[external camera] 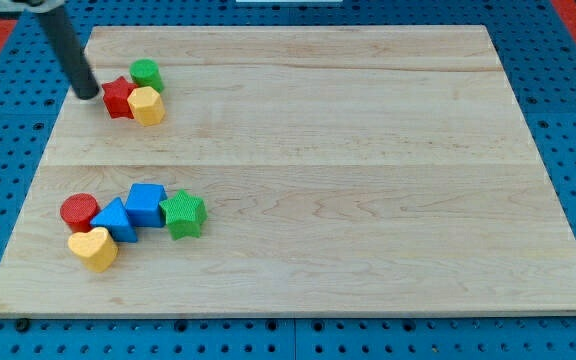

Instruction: Push the red staryellow hexagon into the group of the blocks

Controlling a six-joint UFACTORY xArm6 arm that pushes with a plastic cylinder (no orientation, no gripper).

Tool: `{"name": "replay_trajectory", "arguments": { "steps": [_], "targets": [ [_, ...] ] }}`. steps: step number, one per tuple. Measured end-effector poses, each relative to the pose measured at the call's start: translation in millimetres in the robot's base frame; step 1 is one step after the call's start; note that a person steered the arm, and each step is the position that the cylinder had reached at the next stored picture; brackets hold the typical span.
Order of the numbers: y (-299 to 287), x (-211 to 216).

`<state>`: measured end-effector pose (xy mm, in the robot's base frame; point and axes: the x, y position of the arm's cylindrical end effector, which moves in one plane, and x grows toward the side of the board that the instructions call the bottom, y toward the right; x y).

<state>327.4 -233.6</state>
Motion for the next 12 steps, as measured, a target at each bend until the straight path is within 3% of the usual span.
{"name": "replay_trajectory", "arguments": {
  "steps": [2,3,4,6,7,10,11,12],
  "targets": [
    [22,11],
    [56,-13],
    [85,8],
    [85,84],
    [90,65],
    [92,61],
    [120,71],
    [209,94]
  ]
}}
